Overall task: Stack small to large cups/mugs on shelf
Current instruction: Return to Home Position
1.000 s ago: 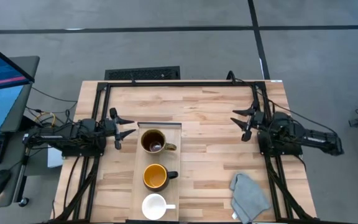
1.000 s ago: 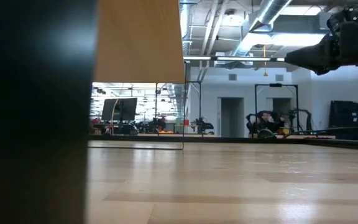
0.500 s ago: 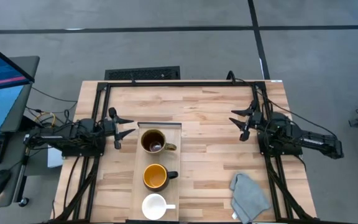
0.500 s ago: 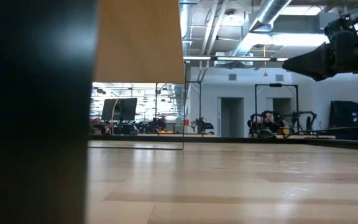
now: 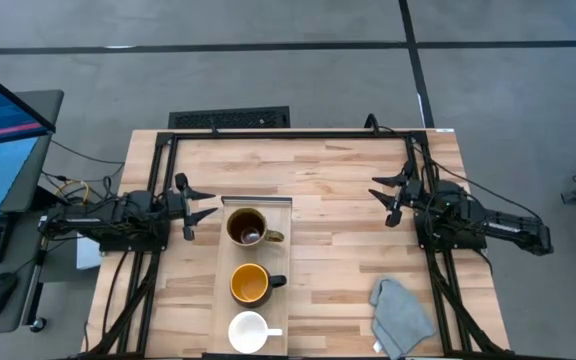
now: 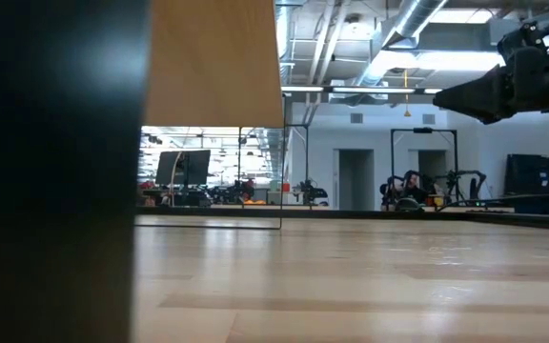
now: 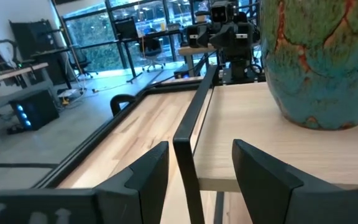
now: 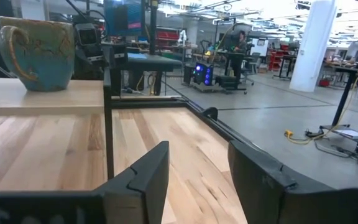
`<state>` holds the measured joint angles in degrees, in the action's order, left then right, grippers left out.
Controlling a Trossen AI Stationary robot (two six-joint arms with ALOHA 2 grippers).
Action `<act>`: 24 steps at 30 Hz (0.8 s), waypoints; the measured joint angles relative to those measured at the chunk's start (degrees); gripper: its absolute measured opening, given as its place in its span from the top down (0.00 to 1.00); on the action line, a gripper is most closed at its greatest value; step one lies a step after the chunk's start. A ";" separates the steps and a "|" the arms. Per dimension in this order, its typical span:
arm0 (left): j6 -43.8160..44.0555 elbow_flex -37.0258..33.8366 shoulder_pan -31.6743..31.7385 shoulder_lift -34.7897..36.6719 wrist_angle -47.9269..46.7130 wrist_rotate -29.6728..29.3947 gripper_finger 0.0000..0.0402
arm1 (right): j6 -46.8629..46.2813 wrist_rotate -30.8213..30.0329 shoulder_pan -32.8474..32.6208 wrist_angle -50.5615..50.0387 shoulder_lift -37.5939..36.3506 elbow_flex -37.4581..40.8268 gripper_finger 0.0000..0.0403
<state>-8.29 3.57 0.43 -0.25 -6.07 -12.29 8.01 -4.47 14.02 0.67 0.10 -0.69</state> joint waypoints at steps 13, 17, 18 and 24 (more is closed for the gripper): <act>1.00 0.09 -0.01 0.00 -0.40 -0.02 0.58 | -0.02 -0.02 0.00 -0.04 0.00 0.00 0.54; 1.00 0.09 0.00 0.00 -0.43 -0.04 0.58 | -0.02 -0.01 0.00 -0.04 0.00 0.00 0.54; 1.00 0.09 0.00 0.00 -0.43 -0.04 0.58 | -0.02 -0.02 0.00 -0.04 0.00 0.00 0.53; 1.00 0.09 0.00 0.00 -0.46 -0.04 0.58 | -0.02 -0.02 0.00 -0.05 0.00 0.00 0.53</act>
<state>-7.29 3.66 0.43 -0.25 -6.52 -12.34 7.99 -4.49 14.02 0.61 0.10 -0.69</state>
